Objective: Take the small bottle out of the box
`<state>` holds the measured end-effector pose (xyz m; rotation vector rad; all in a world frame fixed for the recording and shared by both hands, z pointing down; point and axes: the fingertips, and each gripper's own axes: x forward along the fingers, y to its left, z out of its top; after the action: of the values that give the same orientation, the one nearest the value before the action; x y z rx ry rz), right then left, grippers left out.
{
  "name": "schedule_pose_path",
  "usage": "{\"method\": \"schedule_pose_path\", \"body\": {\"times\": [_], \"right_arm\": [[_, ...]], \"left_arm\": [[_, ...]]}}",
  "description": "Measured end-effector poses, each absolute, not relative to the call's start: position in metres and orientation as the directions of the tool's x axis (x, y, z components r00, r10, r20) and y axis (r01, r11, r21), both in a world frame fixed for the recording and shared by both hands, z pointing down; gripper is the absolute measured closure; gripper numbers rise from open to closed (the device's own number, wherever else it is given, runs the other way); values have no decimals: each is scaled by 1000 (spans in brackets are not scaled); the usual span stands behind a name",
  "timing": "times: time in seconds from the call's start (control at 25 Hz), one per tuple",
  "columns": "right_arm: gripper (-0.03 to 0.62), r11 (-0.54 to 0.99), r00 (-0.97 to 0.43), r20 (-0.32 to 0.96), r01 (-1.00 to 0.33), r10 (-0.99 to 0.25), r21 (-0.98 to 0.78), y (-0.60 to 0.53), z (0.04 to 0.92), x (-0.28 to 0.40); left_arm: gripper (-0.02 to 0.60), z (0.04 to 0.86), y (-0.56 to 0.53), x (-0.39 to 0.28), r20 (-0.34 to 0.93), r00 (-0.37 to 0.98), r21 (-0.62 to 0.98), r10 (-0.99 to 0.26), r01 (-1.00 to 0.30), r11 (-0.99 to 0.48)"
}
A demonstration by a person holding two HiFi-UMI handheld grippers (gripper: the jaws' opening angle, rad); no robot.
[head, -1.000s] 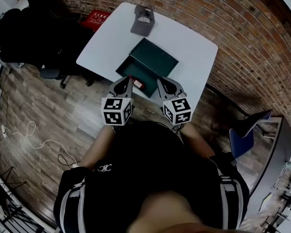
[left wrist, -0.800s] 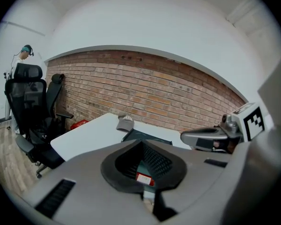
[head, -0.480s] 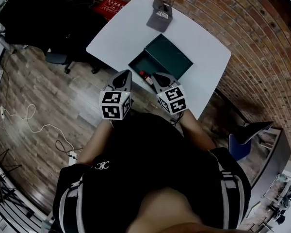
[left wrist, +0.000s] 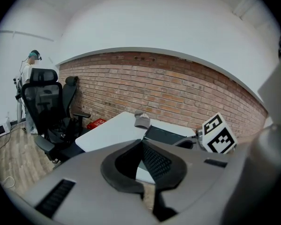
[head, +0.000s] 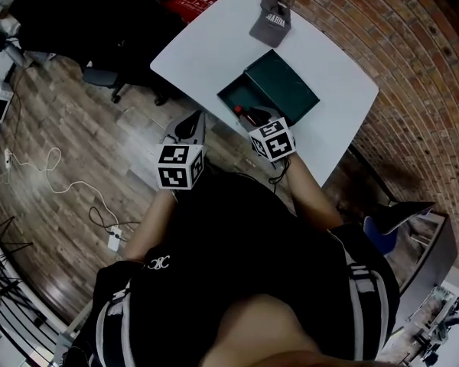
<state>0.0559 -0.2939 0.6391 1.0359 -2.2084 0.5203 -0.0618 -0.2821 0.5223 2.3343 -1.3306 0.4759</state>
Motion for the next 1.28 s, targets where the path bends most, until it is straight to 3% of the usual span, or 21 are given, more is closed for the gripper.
{"method": "schedule_pose_path", "body": {"times": [0.16, 0.36, 0.92, 1.08, 1.28], "right_arm": [[457, 612, -460, 767, -783, -447, -113, -295, 669, 59], [456, 613, -419, 804, -785, -423, -86, -302, 688, 61], [445, 608, -425, 847, -778, -320, -161, -311, 704, 60], [397, 586, -356, 887, -800, -295, -127, -314, 716, 69], [388, 585, -347, 897, -800, -274, -131, -315, 723, 71]], "left_arm": [[568, 525, -280, -78, 490, 459, 183, -742, -886, -427], [568, 529, -279, -90, 499, 440, 184, -747, -896, -404], [568, 536, -283, -98, 504, 434, 210, -747, -900, -381], [569, 539, -283, -93, 512, 436, 214, -740, -899, -382], [568, 542, -282, -98, 523, 424, 210, -740, -905, -370]]}}
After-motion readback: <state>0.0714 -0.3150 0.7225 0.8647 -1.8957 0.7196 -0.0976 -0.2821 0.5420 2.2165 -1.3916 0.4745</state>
